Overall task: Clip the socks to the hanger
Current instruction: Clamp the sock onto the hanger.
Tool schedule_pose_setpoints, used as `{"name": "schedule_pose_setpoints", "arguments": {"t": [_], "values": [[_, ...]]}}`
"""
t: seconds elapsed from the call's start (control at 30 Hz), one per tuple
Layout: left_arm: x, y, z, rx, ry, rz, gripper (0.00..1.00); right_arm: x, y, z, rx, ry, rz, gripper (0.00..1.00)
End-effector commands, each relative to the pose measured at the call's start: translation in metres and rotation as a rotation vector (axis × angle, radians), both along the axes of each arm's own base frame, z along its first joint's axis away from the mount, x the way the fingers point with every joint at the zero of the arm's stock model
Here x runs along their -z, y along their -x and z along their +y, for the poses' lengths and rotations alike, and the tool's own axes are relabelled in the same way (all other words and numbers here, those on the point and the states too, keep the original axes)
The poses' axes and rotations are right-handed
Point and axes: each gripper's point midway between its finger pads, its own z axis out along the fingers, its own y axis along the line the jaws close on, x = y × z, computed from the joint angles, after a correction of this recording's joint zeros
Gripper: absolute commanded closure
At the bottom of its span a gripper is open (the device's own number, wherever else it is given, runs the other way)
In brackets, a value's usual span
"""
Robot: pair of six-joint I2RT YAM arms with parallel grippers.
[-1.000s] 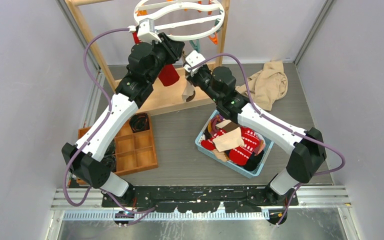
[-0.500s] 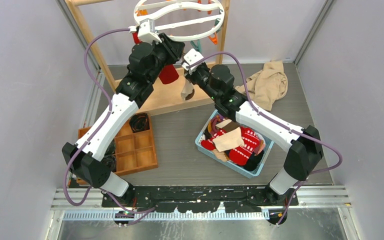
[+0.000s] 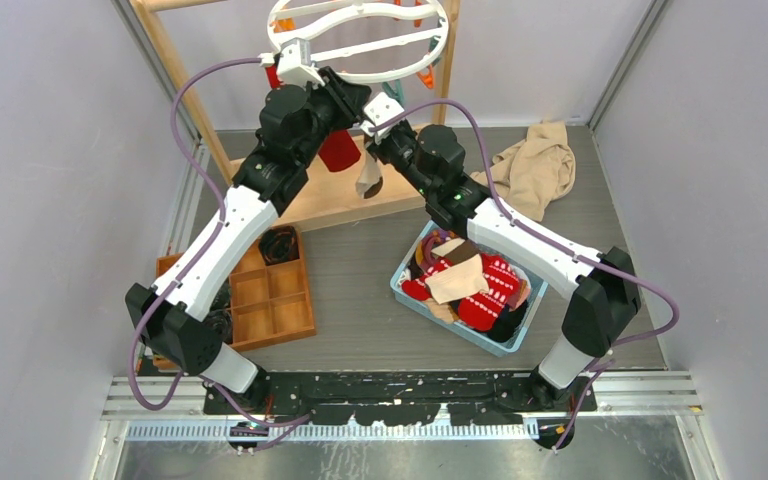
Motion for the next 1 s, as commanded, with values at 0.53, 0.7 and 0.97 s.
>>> {"name": "schedule_pose_setpoints", "arguments": {"t": [0.53,0.7,0.97], "values": [[-0.042,0.034,0.020,-0.003,0.077,-0.048,0.33,-0.037,0.008,-0.005,-0.017,-0.093,-0.076,0.84],[-0.039,0.053,0.028,0.006,0.057,-0.033,0.33,-0.039,0.021,-0.005,-0.064,-0.111,-0.078,0.71],[-0.020,0.092,0.042,0.043,0.035,-0.015,0.33,-0.031,0.063,-0.016,-0.187,-0.082,-0.049,0.40]]}}
